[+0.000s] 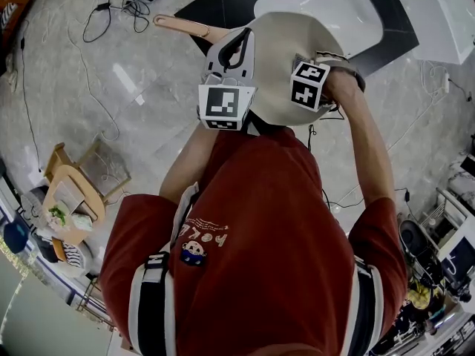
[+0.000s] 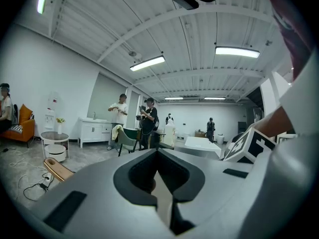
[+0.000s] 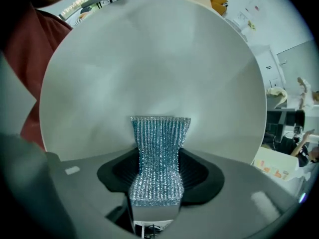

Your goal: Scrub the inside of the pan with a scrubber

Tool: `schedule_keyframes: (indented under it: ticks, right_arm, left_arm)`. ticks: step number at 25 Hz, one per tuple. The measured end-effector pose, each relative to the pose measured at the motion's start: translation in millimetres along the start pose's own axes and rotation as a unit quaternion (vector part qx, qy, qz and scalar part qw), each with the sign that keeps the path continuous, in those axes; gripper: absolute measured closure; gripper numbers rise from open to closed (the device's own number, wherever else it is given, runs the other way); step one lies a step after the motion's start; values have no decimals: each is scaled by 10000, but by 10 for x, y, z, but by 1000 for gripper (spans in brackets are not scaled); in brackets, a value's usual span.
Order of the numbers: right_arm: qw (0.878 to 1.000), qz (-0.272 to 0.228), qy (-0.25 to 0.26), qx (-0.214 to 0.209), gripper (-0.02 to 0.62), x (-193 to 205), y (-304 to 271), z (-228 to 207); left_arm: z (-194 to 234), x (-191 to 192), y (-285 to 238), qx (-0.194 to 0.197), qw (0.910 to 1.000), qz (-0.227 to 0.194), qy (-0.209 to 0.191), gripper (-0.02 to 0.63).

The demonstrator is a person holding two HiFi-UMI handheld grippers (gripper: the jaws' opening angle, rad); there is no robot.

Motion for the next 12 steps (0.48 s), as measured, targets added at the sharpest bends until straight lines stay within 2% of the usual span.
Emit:
schedule_keyframes:
  ticks: [6, 12]
  right_arm:
    - [9970, 165, -2, 750, 349, 57, -37, -212]
    - [9905, -72, -224, 1357, 348, 75, -54, -404]
  left_arm:
    - [51, 32, -12, -74, 10000, 49, 5, 600]
    - [84, 35, -23, -168, 9998, 74, -32, 600]
Point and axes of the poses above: the fingertips, and each gripper's own axes: y backward along the fingers, z to its left, x out of its underside, the point moved 5 cm from there along y, backward along the fingers, and after that the axes turned 14 degrees about y, right-handed, at the moved point
